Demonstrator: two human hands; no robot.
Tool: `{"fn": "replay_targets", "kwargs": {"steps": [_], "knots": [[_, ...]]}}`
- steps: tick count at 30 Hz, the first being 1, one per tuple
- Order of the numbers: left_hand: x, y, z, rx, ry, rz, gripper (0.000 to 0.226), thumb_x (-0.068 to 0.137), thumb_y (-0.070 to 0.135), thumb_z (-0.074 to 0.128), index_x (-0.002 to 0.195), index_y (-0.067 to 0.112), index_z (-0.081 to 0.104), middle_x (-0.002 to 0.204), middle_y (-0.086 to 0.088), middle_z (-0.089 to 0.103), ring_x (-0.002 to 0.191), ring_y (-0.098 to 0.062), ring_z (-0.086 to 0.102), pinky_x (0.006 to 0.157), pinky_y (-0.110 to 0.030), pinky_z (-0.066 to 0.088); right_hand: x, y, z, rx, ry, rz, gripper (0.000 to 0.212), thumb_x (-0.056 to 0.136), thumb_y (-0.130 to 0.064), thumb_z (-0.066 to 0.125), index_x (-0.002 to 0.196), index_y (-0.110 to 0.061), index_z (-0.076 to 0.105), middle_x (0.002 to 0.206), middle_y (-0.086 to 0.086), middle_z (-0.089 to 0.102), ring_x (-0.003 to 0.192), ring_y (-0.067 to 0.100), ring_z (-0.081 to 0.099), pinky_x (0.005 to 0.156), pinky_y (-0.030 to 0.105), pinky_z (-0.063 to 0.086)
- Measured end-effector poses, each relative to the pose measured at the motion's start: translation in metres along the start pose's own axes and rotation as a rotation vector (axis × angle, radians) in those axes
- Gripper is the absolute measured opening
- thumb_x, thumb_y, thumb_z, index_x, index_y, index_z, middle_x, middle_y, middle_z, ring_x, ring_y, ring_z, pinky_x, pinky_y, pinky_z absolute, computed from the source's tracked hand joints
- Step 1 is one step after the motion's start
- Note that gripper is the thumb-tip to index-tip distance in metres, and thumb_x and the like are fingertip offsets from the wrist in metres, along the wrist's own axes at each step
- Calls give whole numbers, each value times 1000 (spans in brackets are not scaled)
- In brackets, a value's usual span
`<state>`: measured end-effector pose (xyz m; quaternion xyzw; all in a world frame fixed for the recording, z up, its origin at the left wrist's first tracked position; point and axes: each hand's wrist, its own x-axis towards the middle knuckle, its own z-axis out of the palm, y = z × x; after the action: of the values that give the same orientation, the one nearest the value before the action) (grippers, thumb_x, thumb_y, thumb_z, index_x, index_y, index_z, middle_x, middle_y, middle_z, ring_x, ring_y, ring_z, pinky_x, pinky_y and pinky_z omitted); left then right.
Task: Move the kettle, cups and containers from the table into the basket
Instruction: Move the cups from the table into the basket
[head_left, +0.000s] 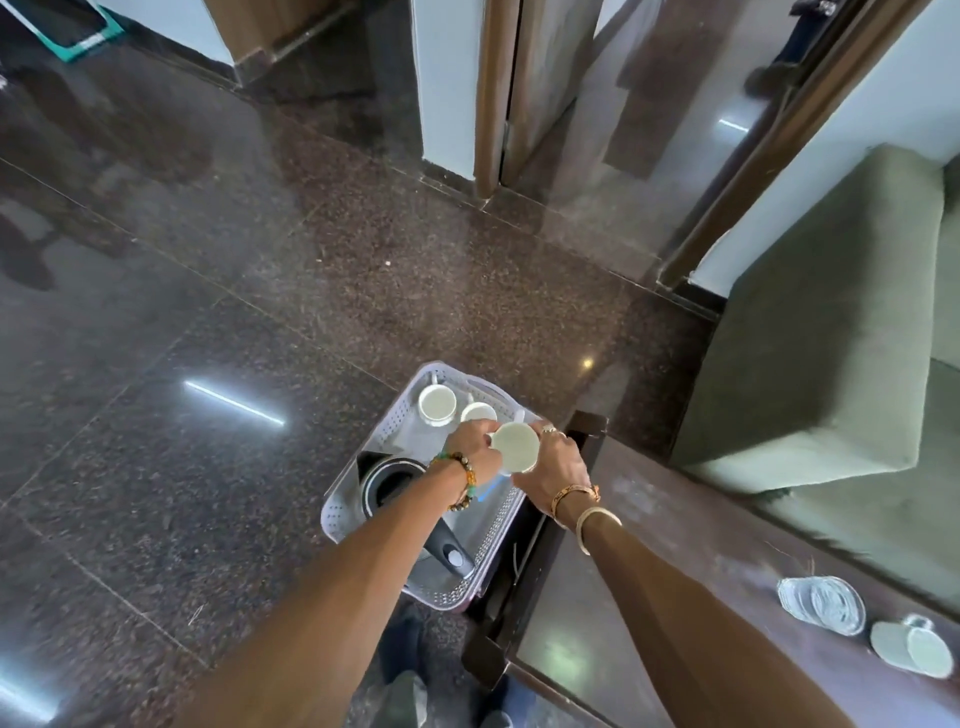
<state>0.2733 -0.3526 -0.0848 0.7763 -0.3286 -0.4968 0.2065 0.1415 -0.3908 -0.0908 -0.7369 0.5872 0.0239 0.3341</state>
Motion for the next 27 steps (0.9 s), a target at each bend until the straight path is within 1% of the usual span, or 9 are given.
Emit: {"fn": "replay_targets", "kwargs": {"steps": [2,5,8,10,13,17,21,24,27], "knots": [[12,-9,16,19,-13,-44,48,77,6,57,122,22,60,111,-4,68,106,-23,61,91,-34,54,7,16,14,-61,-10,-7,66,70,-27,77,131,-20,53,117,5,64,111,27,56,91,38,51],[29,-17,32,25,-11,-92,50,74,5,57,121,20,59,112,-6,67,107,-24,61,91,-37,54,19,35,31,-179,-16,-30,71,73,-39,75,136,-17,50,128,5,53,117,26,46,97,37,41],[45,-20,44,31,12,-121,57,73,4,55,128,22,55,114,-7,65,107,-26,60,91,-36,54,35,47,39,-238,-18,-66,72,75,-45,72,137,-18,48,132,5,48,117,27,44,98,37,38],[56,-20,46,19,47,-138,64,74,4,56,134,22,50,118,-9,63,110,-28,59,93,-37,54,46,46,42,-246,-13,-87,75,74,-47,71,138,-19,45,133,5,46,120,27,42,99,38,36],[72,-18,46,46,96,-138,63,75,5,58,135,21,51,120,-11,63,111,-29,60,95,-38,53,63,42,45,-247,3,-88,77,72,-48,73,138,-18,45,133,6,44,123,29,41,100,40,36],[81,-20,46,88,100,-132,51,74,3,55,122,20,58,108,-8,66,104,-28,62,82,-31,53,73,44,54,-279,-20,-63,70,71,-45,71,131,-16,50,128,6,49,118,29,42,95,40,34],[90,-24,53,106,68,-121,51,75,1,56,123,18,58,110,-8,66,92,-21,58,76,-26,48,80,53,66,-390,-9,-59,65,72,-45,69,128,-17,51,126,6,48,112,29,41,91,40,32],[96,-29,58,103,46,-113,52,74,-2,56,124,11,58,105,-7,66,91,-22,60,76,-27,53,86,57,72,-463,9,-58,52,72,-36,70,119,-17,56,124,7,44,109,30,39,89,40,32],[99,-34,60,100,74,-95,51,72,-5,56,122,6,59,99,-5,64,89,-18,57,74,-23,47,89,56,76,-499,19,-63,45,73,-31,70,115,-17,58,121,8,46,107,30,41,87,39,32]]}}
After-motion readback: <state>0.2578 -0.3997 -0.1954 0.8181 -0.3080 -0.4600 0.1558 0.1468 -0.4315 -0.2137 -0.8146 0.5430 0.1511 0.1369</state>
